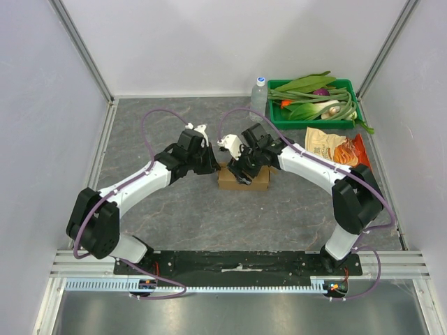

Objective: Fold the paper box

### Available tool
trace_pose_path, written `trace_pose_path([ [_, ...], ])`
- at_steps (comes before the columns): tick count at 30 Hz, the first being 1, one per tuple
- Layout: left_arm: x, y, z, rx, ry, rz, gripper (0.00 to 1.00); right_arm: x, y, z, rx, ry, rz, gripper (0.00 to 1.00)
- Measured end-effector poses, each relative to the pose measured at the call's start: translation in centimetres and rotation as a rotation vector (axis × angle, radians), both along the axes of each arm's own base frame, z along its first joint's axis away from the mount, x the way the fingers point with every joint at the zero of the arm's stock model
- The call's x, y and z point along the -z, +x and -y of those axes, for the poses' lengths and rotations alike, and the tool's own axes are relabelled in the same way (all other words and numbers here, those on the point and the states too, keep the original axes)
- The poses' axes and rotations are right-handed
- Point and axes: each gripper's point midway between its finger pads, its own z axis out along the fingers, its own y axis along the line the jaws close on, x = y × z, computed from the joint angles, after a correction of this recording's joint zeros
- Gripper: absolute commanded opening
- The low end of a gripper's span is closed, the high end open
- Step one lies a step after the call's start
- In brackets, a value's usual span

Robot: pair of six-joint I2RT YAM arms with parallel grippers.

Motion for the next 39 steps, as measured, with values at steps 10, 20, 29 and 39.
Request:
trace_pose_path([
  [10,1.4,-2.1,-0.4,0.023,0.041,-0.089,0.16,0.1,0.3,0.0,0.003,0.011,0.016,0.68],
  [20,1.4,-2.0,-0.6,0.016,0.063,-0.078,0.37,0.1,0.4,0.0,0.005,0.013,0.017,0.68],
  [29,0.3,-0.9,-0.4,0.002,0.059,-0.036,0.36,0.1,0.4,0.0,0.006,0.013,0.017,0.70],
  [39,1.5,-0.4,-0.3,-0.006,0.086,-0.045,0.15,-0.4,0.2,-0.2,0.017,0.033,0.010,0.80],
])
